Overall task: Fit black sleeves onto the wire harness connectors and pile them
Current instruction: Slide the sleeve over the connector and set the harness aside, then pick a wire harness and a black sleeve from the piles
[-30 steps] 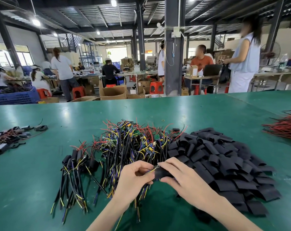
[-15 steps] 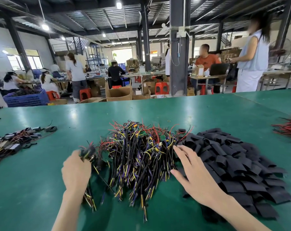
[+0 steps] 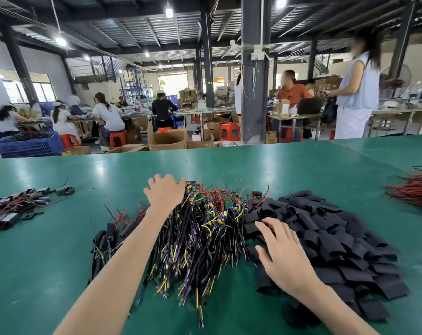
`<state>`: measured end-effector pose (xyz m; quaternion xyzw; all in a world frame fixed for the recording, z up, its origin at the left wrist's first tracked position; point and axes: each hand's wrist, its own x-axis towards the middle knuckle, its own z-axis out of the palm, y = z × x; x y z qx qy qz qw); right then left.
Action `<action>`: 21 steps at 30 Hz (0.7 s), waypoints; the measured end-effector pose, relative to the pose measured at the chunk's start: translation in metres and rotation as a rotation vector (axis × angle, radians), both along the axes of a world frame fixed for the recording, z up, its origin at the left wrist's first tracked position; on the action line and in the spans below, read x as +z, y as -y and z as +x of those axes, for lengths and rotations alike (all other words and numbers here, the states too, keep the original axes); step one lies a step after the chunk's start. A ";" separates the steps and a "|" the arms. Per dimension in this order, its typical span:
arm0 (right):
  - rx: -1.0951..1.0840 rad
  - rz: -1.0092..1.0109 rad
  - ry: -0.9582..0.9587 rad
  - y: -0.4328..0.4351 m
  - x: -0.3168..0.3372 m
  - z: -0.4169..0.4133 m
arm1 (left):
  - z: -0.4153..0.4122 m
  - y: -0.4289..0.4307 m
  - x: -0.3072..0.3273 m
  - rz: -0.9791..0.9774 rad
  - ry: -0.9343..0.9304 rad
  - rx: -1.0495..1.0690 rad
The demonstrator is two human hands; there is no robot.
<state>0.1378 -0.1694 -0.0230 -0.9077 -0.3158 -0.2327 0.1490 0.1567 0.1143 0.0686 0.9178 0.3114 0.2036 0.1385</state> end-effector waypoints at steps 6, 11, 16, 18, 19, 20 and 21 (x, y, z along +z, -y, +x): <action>-0.242 0.181 0.131 0.011 0.006 0.016 | 0.023 -0.004 0.001 0.015 -0.052 0.055; -0.314 0.256 0.084 0.015 0.006 0.023 | 0.018 0.004 0.008 0.051 0.049 -0.015; -0.343 0.293 0.017 0.018 0.005 0.025 | 0.023 0.006 0.028 -0.540 0.244 -0.093; -0.354 0.310 -0.024 0.020 0.006 0.027 | 0.023 0.004 0.037 -0.701 0.239 -0.146; -0.362 0.309 -0.049 0.020 0.007 0.028 | 0.023 0.003 0.039 -0.679 0.220 -0.170; -0.370 0.301 -0.070 0.021 0.007 0.029 | 0.022 0.003 0.041 -0.631 0.221 -0.177; -0.377 0.292 -0.083 0.022 0.007 0.030 | 0.021 0.003 0.042 -0.554 0.247 -0.158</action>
